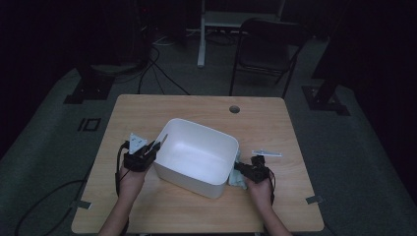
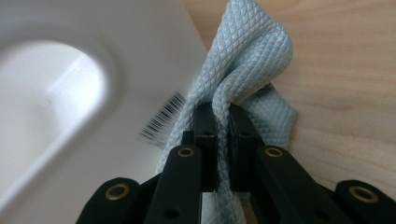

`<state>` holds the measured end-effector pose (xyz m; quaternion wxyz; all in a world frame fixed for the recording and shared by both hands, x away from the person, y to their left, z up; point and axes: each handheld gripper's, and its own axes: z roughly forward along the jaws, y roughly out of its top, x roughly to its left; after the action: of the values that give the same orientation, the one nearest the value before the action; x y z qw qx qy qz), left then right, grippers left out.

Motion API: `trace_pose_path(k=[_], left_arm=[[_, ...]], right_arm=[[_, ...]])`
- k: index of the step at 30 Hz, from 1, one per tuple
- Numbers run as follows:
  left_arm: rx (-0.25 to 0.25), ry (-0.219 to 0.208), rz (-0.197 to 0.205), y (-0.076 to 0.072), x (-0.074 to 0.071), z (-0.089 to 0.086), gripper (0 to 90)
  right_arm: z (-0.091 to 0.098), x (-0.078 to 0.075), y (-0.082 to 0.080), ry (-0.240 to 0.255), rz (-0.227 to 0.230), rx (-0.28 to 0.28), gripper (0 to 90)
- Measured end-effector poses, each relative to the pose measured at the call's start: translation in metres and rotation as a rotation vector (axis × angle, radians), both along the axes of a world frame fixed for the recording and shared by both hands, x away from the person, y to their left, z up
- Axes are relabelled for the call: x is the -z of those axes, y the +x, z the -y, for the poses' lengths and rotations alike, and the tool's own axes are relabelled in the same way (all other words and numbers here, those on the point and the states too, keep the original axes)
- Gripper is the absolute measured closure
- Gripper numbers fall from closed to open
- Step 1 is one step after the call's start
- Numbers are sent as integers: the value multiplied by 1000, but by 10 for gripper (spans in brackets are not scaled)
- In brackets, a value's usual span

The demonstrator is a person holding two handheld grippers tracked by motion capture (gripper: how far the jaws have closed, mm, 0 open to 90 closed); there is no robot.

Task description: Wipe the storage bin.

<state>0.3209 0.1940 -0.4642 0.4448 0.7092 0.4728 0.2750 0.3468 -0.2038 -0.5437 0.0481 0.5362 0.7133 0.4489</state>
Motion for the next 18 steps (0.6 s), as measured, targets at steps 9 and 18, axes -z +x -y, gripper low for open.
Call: trace_pose_path(k=[9,18], left_arm=[[16,-21,-13,1,0,-2,784],[57,-41,-42,-3,-1,-5,691]], right_arm=[[9,-8,0,1,27,10,840],[38,-22,-16,35,54,39,839]])
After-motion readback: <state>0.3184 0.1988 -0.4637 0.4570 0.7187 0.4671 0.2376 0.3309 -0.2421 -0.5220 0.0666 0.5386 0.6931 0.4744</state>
